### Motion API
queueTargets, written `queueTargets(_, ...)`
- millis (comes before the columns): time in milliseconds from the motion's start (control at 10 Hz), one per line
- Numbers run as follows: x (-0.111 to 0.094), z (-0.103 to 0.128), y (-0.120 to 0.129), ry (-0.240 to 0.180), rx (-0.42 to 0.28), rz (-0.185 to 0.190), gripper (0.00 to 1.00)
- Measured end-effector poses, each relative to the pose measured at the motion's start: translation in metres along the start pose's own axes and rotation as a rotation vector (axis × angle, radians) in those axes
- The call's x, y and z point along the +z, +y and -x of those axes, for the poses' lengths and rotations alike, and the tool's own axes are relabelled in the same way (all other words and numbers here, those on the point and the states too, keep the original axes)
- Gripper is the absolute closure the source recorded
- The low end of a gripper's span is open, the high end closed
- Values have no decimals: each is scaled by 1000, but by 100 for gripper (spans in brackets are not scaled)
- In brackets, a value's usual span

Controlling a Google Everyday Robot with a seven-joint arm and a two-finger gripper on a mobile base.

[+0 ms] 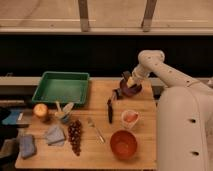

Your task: Wipe purple bowl with eraser

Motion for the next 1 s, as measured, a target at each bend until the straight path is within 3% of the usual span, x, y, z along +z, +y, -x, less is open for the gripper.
queueTargets(500, -20, -31, 10, 3, -24, 10, 91)
queueTargets(800, -29, -46, -5, 6, 6, -25, 91)
queueTargets(1000, -25, -35, -22, 10, 27, -55, 91)
